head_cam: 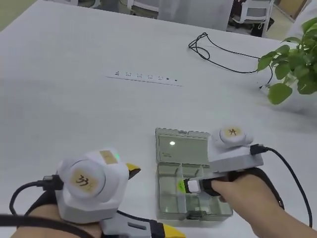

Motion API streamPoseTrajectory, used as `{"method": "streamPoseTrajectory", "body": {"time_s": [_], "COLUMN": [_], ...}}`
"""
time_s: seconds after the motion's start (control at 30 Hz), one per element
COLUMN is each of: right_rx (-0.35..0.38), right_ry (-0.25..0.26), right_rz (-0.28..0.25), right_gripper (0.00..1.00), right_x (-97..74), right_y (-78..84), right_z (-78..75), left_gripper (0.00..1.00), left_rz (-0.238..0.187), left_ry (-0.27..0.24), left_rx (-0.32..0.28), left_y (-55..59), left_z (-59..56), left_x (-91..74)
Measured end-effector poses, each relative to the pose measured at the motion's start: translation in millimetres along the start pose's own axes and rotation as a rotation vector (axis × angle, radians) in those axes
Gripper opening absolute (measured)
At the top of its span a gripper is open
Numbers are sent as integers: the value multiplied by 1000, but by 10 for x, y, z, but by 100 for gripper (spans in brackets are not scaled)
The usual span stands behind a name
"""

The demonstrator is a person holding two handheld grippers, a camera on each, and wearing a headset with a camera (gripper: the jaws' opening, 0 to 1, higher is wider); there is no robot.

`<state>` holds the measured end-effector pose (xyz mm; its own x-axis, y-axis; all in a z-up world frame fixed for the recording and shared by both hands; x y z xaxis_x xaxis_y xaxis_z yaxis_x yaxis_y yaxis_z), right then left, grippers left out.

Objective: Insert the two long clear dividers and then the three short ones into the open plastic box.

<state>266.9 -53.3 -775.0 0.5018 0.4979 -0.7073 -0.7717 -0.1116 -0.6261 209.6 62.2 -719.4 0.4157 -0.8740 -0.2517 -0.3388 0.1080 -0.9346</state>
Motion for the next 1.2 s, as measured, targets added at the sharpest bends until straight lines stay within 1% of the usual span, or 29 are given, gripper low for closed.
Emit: {"method": "streamPoseTrajectory", "body": {"time_s": [0.17, 0.27, 0.43, 0.53, 0.6, 0.7, 0.8, 0.9, 1.0, 1.2], "right_rx": [22, 37, 51, 59, 83, 92, 92, 76, 69, 49], "right_ry": [-12, -20, -47, -60, -77, -91, -113, -131, -159, -216], "right_rz": [-10, -24, -53, -61, -64, -75, -92, -98, -120, -151], "right_gripper": [10, 11, 12, 18, 18, 20, 21, 23, 25, 30], "right_x": [8, 11, 5, -2, -21, -42, -94, -154, -245, -422], "right_y": [19, 51, 45, 58, 68, 61, 27, -4, -61, -159], "right_z": [-5, -7, -15, -34, -33, -45, -39, -31, -18, -15], "left_gripper": [96, 96, 96, 96, 96, 97, 97, 97, 97, 99], "left_rz": [0, -3, -9, -16, -18, -20, -18, -14, -12, -24], "left_ry": [-21, -33, -65, -82, -93, -111, -124, -136, -142, -153], "left_rx": [5, 11, 17, 17, 19, 22, 28, 28, 27, 28], "left_y": [-42, -87, -151, -184, -198, -216, -222, -213, -206, -202], "left_z": [4, -8, -27, -54, -70, -104, -130, -144, -171, -181], "left_x": [-23, -41, -76, -88, -96, -109, -120, -127, -132, -141]}}
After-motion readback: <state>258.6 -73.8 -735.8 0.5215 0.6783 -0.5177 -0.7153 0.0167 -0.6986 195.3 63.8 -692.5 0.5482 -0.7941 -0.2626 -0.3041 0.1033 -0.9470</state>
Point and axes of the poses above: the centre of the closed fingertips' face, and the gripper's own axes: x roughly forward along the fingers, z roughly to its left, y roughly out of its underside, the point moved 5 cm from there along -x, roughly backward along the fingers, and after that the axes turned 14 degrees about -z, right-handed, at the moved point
